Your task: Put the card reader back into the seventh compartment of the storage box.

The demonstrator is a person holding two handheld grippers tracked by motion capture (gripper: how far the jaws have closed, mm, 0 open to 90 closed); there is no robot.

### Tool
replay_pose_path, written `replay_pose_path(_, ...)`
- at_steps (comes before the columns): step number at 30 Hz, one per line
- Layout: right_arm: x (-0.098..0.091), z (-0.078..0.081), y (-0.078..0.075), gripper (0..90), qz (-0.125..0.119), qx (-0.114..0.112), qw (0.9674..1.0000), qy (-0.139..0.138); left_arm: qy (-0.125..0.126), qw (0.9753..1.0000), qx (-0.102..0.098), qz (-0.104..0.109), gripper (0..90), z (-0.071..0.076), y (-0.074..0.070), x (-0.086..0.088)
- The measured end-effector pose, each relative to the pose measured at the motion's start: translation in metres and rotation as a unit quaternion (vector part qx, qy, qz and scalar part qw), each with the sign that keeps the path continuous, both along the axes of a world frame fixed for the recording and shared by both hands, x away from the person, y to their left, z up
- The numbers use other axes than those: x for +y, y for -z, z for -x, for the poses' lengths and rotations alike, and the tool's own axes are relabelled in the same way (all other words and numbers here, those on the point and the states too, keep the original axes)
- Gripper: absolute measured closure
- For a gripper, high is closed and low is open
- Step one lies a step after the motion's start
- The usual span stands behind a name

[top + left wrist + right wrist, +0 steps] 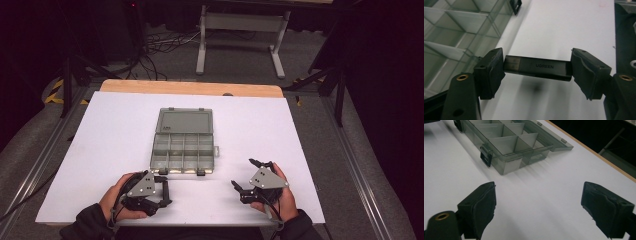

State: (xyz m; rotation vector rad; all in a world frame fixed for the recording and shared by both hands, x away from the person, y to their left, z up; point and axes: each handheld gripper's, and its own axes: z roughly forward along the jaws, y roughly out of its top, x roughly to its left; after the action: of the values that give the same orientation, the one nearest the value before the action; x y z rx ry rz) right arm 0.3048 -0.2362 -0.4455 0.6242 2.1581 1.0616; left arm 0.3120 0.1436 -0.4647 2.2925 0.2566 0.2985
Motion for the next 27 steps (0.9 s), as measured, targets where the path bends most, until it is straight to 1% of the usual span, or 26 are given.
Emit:
replay_pose_path(1,0.0,0.0,0.0,13.7,-0.001,0.0,1.0,0.0,-0.003,1.0,-0.002,0.005,29.4,0.0,-0.002,0.0)
replay_pose_path(5,0.0,0.0,0.0,13.6,-0.004,-0.003,1.0,-0.002,-0.012,0.9997,-0.018,0.012,29.4,0.0,-0.009,0.002)
replay_pose_path(6,0.0,0.0,0.0,13.6,-0.004,-0.004,1.0,-0.001,-0.014,0.9996,-0.02,0.014,29.3,0.0,-0.011,0.003)
replay_pose_path(7,0.0,0.001,0.0,13.6,-0.004,-0.005,1.0,0.0,-0.019,0.9994,-0.022,0.021,29.3,-0.001,-0.013,0.004)
replay_pose_path(8,0.0,0.0,0.0,13.6,-0.005,-0.005,1.0,0.0,-0.019,0.9994,-0.022,0.021,29.4,-0.001,-0.013,0.004)
replay_pose_path(11,0.0,0.0,0.0,13.6,-0.003,-0.006,1.0,0.001,-0.029,0.9987,-0.028,0.031,29.4,-0.007,-0.018,0.004)
replay_pose_path(16,-0.002,-0.001,0.0,13.5,-0.008,-0.009,0.9999,0.005,-0.045,0.9971,-0.041,0.046,29.3,-0.015,-0.026,0.003)
replay_pose_path(18,-0.002,-0.002,-0.001,13.5,-0.008,-0.008,0.9999,0.007,-0.046,0.9969,-0.042,0.047,29.3,-0.016,-0.028,0.003)
replay_pose_path(19,-0.002,-0.002,-0.001,13.5,-0.008,-0.008,0.9999,0.007,-0.048,0.9965,-0.046,0.05,29.3,-0.017,-0.029,0.003)
replay_pose_path(22,-0.001,-0.001,0.0,13.5,-0.007,-0.01,0.9999,0.007,-0.055,0.9956,-0.046,0.061,29.3,-0.023,-0.033,0.001)
replay_pose_path(25,-0.002,-0.002,0.0,13.4,-0.007,-0.01,0.9999,0.007,-0.058,0.9951,-0.049,0.063,29.3,-0.027,-0.034,-0.002)
replay_pose_path(27,-0.002,-0.002,0.0,13.4,-0.008,-0.008,0.9999,0.007,-0.058,0.9951,-0.047,0.064,29.3,-0.031,-0.035,-0.005)
